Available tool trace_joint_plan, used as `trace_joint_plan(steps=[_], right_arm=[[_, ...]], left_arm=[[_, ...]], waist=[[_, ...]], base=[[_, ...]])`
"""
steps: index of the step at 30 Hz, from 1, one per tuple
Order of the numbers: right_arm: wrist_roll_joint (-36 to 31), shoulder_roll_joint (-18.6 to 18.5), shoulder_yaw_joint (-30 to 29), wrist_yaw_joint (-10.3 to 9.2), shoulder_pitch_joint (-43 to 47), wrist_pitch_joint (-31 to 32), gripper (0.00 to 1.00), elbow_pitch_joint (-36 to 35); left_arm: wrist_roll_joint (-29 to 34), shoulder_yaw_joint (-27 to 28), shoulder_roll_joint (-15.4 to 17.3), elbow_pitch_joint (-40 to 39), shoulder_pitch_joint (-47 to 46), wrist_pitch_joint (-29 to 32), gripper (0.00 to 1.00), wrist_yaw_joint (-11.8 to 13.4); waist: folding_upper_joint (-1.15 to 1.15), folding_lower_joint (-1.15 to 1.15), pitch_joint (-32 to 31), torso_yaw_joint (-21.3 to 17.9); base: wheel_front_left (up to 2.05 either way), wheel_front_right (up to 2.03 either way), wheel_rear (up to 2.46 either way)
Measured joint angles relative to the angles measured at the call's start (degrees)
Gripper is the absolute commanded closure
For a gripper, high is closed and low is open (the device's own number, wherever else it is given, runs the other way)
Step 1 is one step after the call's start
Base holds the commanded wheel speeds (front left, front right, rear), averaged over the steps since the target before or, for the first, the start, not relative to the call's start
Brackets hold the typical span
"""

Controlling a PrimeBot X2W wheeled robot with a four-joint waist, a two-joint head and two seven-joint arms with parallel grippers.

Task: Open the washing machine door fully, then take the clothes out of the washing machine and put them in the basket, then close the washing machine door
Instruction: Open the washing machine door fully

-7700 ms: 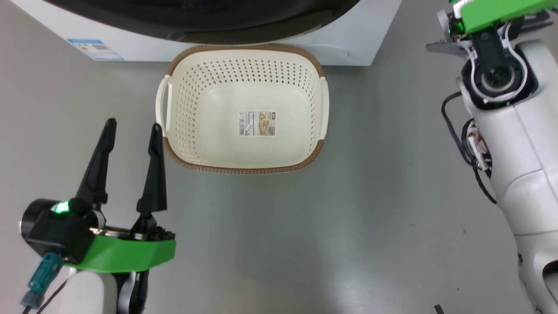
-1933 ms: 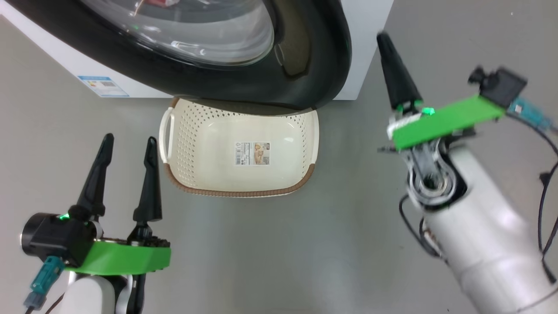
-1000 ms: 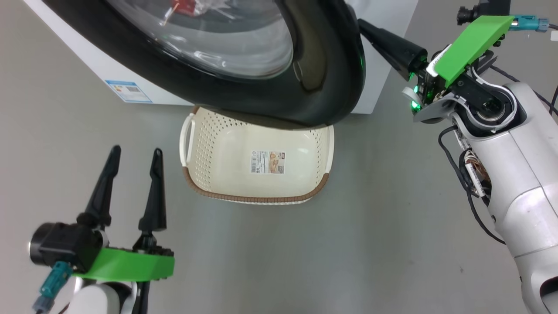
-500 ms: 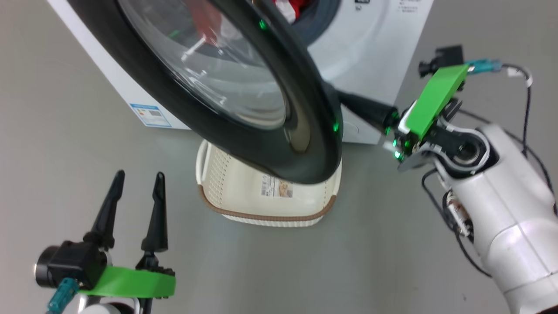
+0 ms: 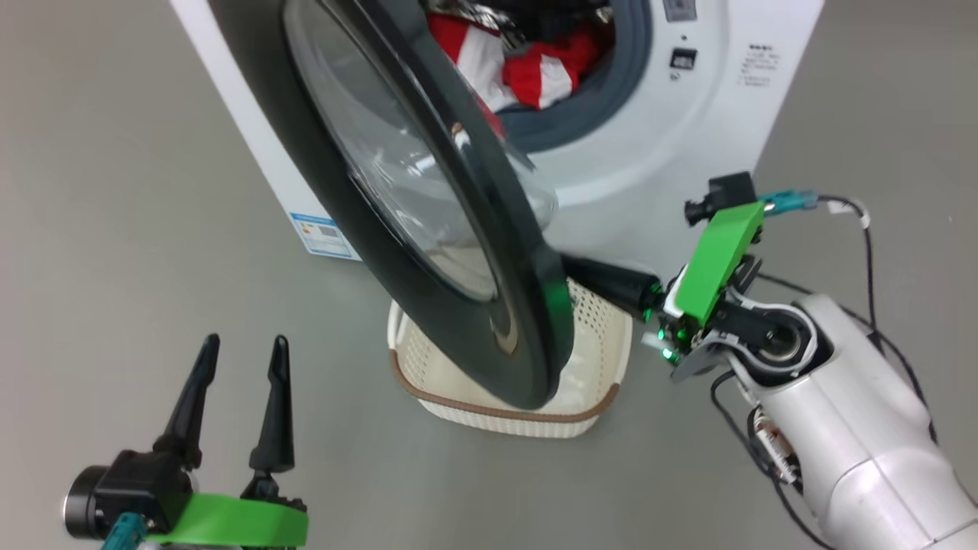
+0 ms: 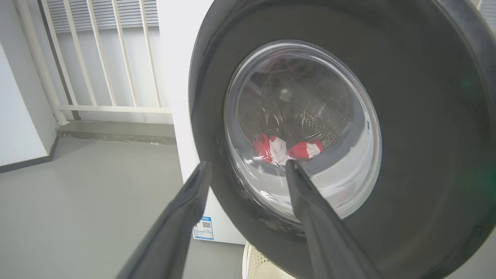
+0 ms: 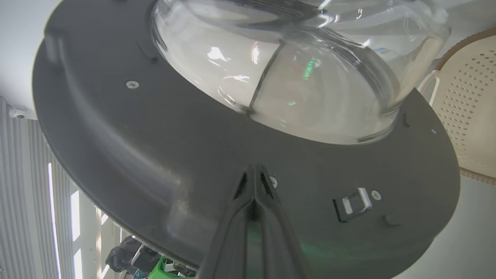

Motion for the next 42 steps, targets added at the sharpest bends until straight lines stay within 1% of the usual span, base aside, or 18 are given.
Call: trace_joint_plan(steps=[4, 12, 16, 20, 26, 31, 34, 37, 42], right_arm=[[0.3, 0.8, 0.6, 0.00, 1.8, 0.1, 1.00, -0.6], [0.5, 1.2, 3.1, 0.00, 4.4, 0.4, 1.00, -0.9], [1.8, 1.4, 4.0, 0.00, 5.4, 0.3, 1.00, -0.5], [3.9, 1.4, 5.8, 0.00, 5.6, -1.2, 1.00, -0.1], [7.6, 1.5, 9.3, 0.00, 5.5, -3.2, 1.00, 0.1], [8.7, 1.7, 12.8, 0.00, 4.1, -4.5, 1.00, 0.3], [9.3, 1.6, 14.6, 0.00, 3.0, -5.4, 1.00, 0.3], [9.5, 1.6, 16.1, 0.00, 2.3, -6.2, 1.00, 0.3], [10.4, 1.5, 18.4, 0.00, 1.1, -7.3, 1.00, 0.0]], left_arm=[[0.9, 0.5, 0.0, 0.1, 0.4, 0.0, 0.00, 0.0], [1.4, 0.5, 0.0, 0.5, 2.9, 0.0, 0.00, 0.0], [1.9, 0.4, 0.1, 0.8, 2.9, 0.0, 0.00, 0.0], [1.9, 0.2, 0.1, 1.3, 2.9, 0.0, 0.00, 0.0], [1.9, 0.3, 0.2, 1.5, 3.5, 0.0, 0.00, 0.0], [1.8, 0.3, 0.2, 1.5, 3.7, 0.0, 0.00, 0.1], [0.9, 0.2, 0.2, 1.4, 3.7, 0.0, 0.00, 0.6], [0.7, 0.1, 0.2, 1.3, 3.7, 0.0, 0.00, 1.2], [-0.4, 0.0, 0.2, 1.4, 3.7, 0.0, 0.00, 1.2]], waist=[[0.00, 0.00, -1.8, 1.4], [0.00, 0.00, -4.9, 4.1], [0.00, 0.00, -6.3, 5.9], [0.00, 0.00, -7.3, 7.8], [0.00, 0.00, -8.3, 10.1], [0.00, 0.00, -7.9, 10.8], [0.00, 0.00, -7.6, 11.1], [0.00, 0.00, -7.3, 11.3], [0.00, 0.00, -6.9, 11.5]], base=[[0.00, 0.00, 0.00], [0.00, 0.00, 0.00], [0.00, 0.00, 0.00], [0.00, 0.00, 0.00], [0.00, 0.00, 0.00], [0.00, 0.00, 0.00], [0.00, 0.00, 0.00], [0.00, 0.00, 0.00], [0.00, 0.00, 0.00]])
